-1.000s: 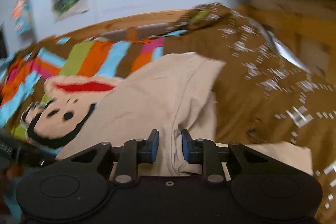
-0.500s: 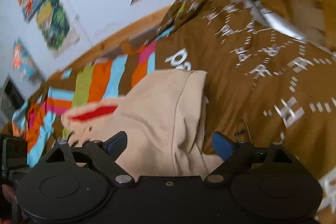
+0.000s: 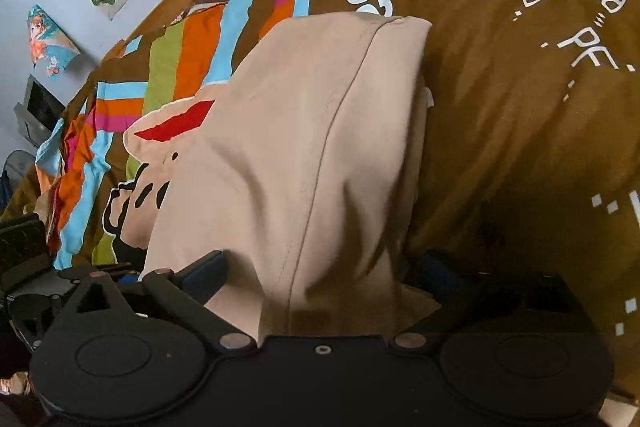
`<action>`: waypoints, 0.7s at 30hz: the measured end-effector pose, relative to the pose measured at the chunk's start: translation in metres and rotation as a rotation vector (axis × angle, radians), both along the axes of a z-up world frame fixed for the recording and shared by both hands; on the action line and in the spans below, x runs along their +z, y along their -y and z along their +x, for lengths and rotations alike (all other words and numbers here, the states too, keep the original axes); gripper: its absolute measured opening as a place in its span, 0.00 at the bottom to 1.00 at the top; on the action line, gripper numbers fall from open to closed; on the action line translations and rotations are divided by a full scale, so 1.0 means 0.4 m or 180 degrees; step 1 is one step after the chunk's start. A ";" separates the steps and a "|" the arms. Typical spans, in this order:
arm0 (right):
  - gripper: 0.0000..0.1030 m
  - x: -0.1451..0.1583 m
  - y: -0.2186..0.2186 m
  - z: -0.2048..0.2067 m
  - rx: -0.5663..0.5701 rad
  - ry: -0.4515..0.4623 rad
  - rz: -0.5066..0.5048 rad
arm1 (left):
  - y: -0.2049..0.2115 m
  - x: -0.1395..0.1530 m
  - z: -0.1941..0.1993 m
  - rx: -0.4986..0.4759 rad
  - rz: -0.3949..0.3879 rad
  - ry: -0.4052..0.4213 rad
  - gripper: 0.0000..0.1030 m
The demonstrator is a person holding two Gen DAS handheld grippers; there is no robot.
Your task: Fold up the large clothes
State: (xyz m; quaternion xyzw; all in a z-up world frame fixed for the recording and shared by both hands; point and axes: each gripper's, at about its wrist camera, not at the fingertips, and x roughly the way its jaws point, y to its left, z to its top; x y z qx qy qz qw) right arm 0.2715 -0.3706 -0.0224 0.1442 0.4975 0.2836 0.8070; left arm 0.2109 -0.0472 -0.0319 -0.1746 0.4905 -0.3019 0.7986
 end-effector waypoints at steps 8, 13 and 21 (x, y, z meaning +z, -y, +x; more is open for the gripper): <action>0.84 -0.001 -0.012 -0.005 -0.0026 0.0002 -0.0040 | 0.001 -0.037 0.048 -0.0101 -0.0212 -0.0297 0.94; 0.51 0.002 -0.003 -0.020 -0.0177 -0.0071 0.0097 | 0.006 -0.013 0.043 -0.0042 -0.0190 -0.0132 0.74; 0.22 0.059 0.002 -0.057 -0.0430 0.0017 0.0265 | -0.045 0.045 0.044 0.0044 -0.0312 0.0062 0.63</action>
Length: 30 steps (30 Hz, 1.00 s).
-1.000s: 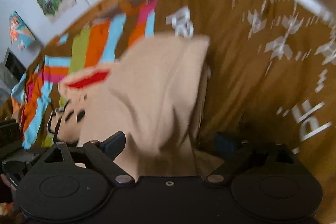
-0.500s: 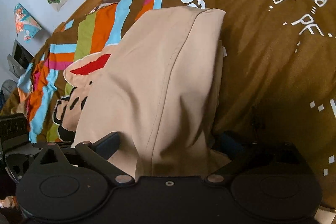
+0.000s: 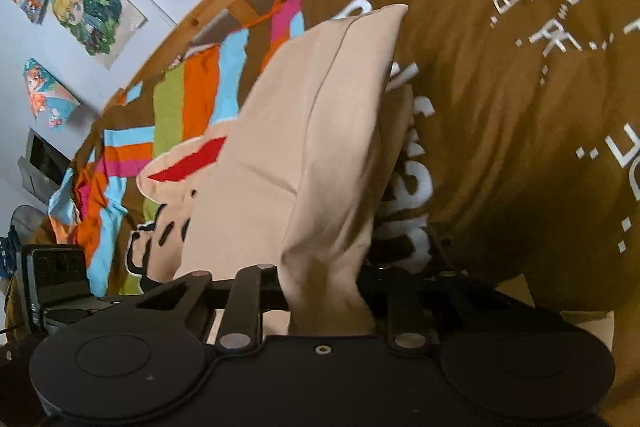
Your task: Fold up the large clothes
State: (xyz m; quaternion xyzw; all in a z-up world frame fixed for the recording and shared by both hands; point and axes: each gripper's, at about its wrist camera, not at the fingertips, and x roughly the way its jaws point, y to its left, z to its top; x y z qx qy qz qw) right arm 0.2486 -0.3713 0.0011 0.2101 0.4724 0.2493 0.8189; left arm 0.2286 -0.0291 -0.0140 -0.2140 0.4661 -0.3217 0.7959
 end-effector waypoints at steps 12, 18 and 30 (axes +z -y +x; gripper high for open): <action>0.20 0.146 -0.138 0.067 -0.0090 0.0336 0.0430 | -0.200 0.179 0.069 0.0450 0.0463 0.0563 0.63; 0.22 0.087 -0.297 0.187 -0.0007 0.0352 0.0475 | -0.264 0.072 0.129 0.0646 0.0911 0.0127 0.63; 0.45 -0.017 -0.450 0.172 0.0273 0.0902 -0.0596 | -0.264 0.034 0.062 0.0876 0.1157 0.0257 0.86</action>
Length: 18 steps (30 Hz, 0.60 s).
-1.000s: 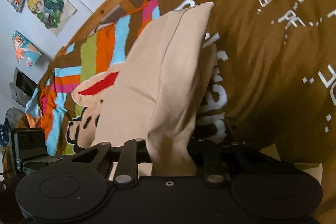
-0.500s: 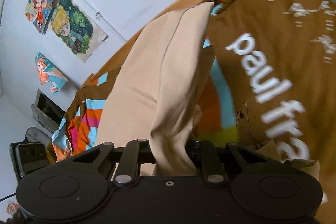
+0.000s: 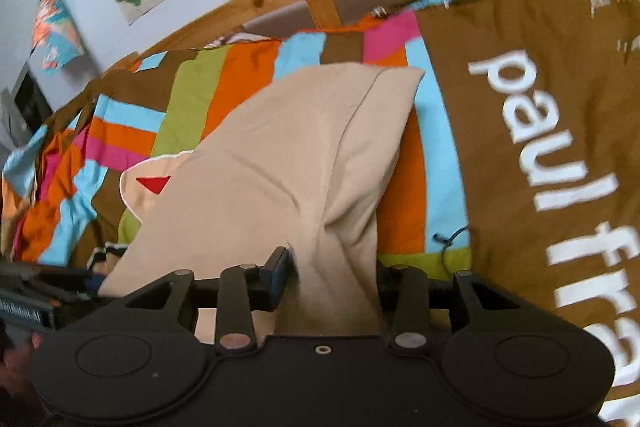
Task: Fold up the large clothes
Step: 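Open the right gripper and release the folded jacket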
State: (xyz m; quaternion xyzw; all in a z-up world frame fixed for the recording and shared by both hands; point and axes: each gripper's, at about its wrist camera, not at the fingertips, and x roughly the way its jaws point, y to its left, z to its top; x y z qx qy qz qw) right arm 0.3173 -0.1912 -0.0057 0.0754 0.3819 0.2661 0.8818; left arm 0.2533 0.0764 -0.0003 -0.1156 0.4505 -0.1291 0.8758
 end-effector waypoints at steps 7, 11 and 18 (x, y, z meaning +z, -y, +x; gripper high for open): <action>0.67 0.051 0.056 -0.068 -0.0132 0.0283 -0.0095 | 0.030 0.085 -0.072 0.0186 0.0036 0.0247 0.97; 0.75 0.103 0.083 -0.113 -0.0232 0.0464 -0.0130 | 0.049 0.160 -0.129 0.0207 0.0106 0.0492 0.99; 0.88 0.247 0.120 -0.252 -0.0359 0.0920 -0.0035 | 0.075 0.286 -0.255 0.0225 0.0091 0.0923 0.99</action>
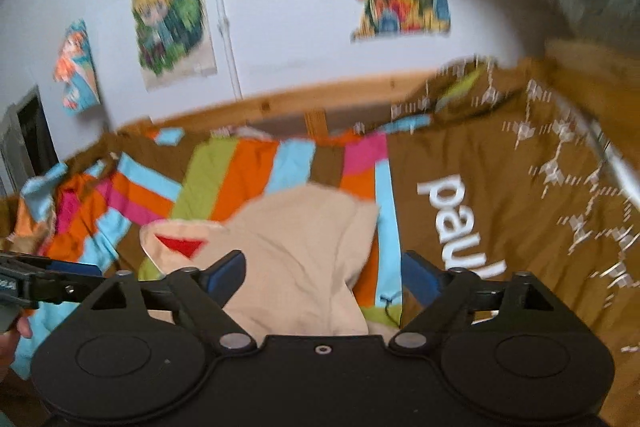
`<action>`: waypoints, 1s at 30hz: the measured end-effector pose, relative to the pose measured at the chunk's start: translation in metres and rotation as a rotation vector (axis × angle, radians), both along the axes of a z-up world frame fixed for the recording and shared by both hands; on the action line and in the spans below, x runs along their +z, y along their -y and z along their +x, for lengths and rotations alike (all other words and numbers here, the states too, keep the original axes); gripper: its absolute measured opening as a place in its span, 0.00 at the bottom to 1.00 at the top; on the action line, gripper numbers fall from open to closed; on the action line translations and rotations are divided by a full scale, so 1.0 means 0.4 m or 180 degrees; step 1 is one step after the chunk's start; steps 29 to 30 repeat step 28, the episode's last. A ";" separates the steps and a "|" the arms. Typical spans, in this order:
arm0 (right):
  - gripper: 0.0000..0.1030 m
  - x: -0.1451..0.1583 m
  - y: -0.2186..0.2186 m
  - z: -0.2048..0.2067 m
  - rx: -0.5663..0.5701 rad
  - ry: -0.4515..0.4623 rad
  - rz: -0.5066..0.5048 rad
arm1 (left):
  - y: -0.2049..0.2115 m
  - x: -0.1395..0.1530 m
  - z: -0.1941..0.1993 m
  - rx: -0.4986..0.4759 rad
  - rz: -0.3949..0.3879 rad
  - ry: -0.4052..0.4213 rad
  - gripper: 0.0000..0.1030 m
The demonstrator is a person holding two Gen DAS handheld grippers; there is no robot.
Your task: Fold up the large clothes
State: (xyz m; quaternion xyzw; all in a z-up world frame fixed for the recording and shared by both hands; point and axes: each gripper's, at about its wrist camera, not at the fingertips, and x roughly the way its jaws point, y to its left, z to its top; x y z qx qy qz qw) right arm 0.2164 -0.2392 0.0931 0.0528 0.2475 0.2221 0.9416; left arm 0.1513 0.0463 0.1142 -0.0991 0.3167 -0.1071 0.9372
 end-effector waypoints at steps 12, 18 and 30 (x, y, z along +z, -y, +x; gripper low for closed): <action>0.99 0.100 0.045 -0.317 -0.0292 0.0445 0.0057 | 0.011 0.018 -0.223 0.0119 0.0442 0.0297 0.99; 0.99 0.041 0.046 -0.423 -0.0464 0.0268 -0.0002 | 0.012 -0.038 -0.278 0.0252 0.0528 0.0279 0.99; 0.99 -0.067 0.031 -0.484 -0.0563 0.0022 -0.0115 | 0.003 -0.081 -0.282 0.0286 0.0550 0.0135 0.99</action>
